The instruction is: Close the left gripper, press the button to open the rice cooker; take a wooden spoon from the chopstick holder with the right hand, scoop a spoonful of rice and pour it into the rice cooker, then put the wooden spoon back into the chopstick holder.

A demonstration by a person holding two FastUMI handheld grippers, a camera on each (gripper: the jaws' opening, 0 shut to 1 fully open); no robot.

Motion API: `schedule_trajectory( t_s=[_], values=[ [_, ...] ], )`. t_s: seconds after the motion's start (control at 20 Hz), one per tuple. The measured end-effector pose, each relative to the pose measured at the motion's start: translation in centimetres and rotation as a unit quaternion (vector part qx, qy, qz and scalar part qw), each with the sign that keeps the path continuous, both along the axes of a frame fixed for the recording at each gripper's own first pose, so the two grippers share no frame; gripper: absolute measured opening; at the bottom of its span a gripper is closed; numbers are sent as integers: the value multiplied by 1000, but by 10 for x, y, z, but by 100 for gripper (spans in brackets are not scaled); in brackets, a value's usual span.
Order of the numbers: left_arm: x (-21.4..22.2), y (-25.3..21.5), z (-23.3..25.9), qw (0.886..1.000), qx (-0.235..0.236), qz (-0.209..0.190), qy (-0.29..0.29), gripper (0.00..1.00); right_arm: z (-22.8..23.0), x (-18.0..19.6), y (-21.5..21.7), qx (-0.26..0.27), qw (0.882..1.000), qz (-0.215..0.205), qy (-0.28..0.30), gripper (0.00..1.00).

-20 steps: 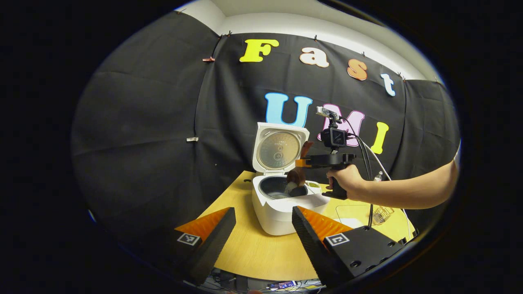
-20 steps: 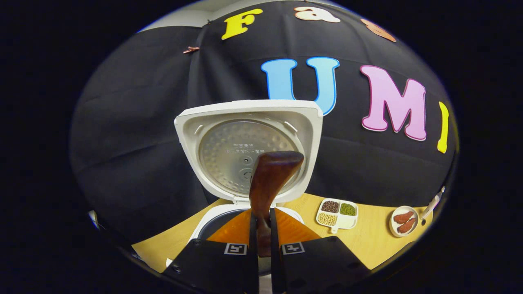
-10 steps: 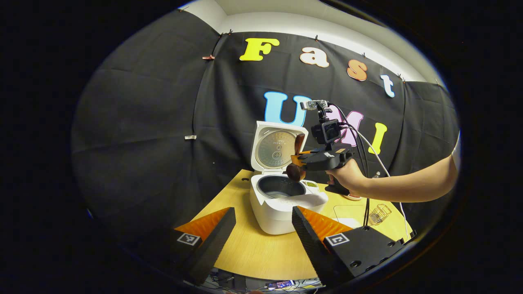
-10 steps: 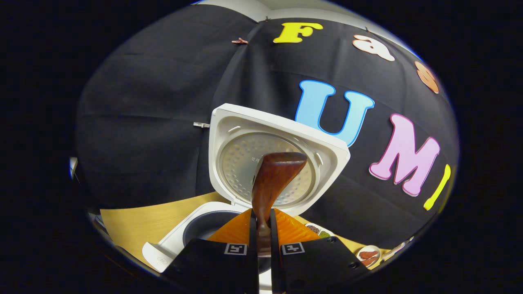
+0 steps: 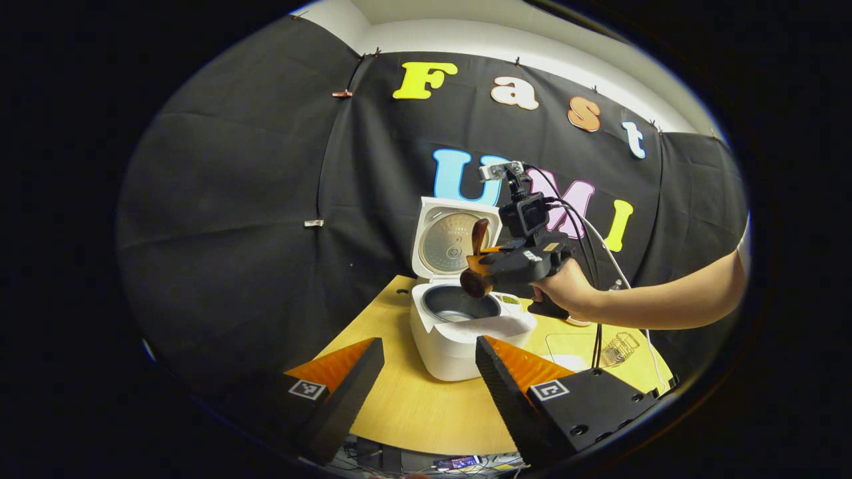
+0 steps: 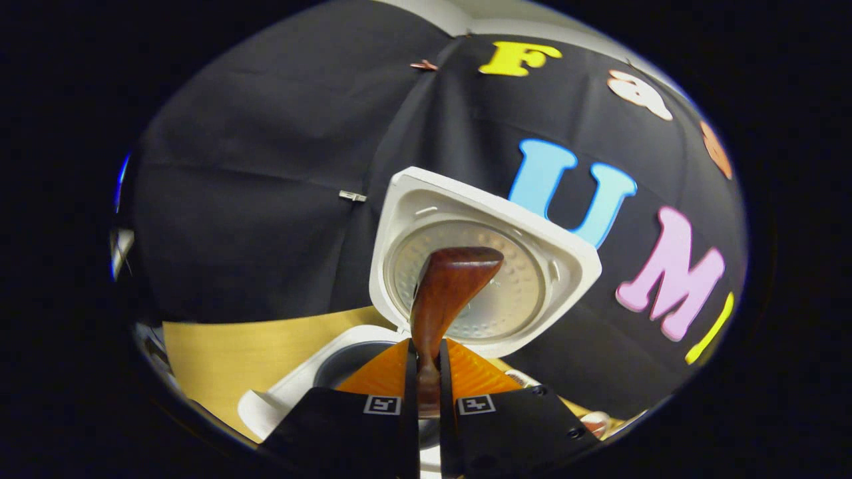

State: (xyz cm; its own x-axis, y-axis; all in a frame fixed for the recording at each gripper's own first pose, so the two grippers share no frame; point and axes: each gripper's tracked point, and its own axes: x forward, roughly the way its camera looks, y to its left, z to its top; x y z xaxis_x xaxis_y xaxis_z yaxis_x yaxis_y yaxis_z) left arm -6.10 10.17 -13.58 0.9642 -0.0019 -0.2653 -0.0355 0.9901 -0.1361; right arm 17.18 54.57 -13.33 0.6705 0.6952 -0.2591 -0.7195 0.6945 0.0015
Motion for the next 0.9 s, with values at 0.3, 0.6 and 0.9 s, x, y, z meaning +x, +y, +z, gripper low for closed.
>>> schedule_trajectory(
  t_s=[0.3,0.6,0.9],
  values=[
    [-9,-4,4,1000,1,2,-2,95,19,11,-41,144,976,-58,152,12],
    [-10,-25,17,1000,-12,-11,-13,98,53,3,-119,232,954,-80,171,16],
    [-5,-49,31,999,1,-33,-27,96,64,-11,-236,279,940,-114,160,16]
  ],
)
